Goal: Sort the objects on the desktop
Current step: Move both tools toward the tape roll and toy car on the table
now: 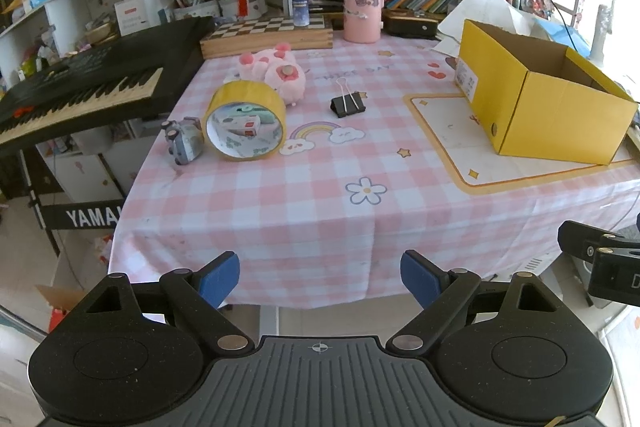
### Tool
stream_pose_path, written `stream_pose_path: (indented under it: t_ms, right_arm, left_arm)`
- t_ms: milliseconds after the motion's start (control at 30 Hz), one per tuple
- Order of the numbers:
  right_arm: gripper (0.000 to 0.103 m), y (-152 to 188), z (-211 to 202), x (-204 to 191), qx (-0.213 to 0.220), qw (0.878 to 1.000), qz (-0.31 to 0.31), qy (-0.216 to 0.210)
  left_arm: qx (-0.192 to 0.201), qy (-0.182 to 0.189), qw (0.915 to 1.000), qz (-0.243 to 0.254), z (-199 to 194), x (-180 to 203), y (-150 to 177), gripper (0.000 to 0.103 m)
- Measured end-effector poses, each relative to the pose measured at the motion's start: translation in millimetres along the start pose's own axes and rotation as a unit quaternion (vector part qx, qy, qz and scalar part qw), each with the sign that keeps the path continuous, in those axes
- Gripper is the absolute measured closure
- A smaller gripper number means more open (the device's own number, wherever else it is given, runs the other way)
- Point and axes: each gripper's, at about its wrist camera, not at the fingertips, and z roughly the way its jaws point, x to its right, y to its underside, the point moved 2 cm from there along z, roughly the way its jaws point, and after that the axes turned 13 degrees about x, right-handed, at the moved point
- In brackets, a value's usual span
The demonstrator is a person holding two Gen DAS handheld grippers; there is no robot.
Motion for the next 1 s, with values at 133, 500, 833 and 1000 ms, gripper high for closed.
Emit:
stream_pose_path:
  t_ms: [133, 500, 833, 1000]
  right_arm:
    - [0.000, 0, -1, -2, 0.001, 1.000, -0.003, -0.002]
    - [0.002, 0, -4, -10, 0.004, 1.000, -0.011, -0.012]
    - [0.002, 0, -4, -10, 0.002, 1.000, -0.008, -0.012]
    - [0.002, 0, -4, -11, 0.002, 1.000, -0.008, -0.013]
  left_arm:
    - [0.000, 0.003, 1.0000, -0.003, -1, 0, 1, 0.013]
    - [-0.005, -0.002, 1.0000, -0.004, -2, -2, 3, 0.013]
    - [-0.012, -0.006, 0.9999, -0.005, -1, -5, 4, 0.013]
    - [-0.011, -0.008, 0.9999, -0.006, -2, -6, 4, 0.013]
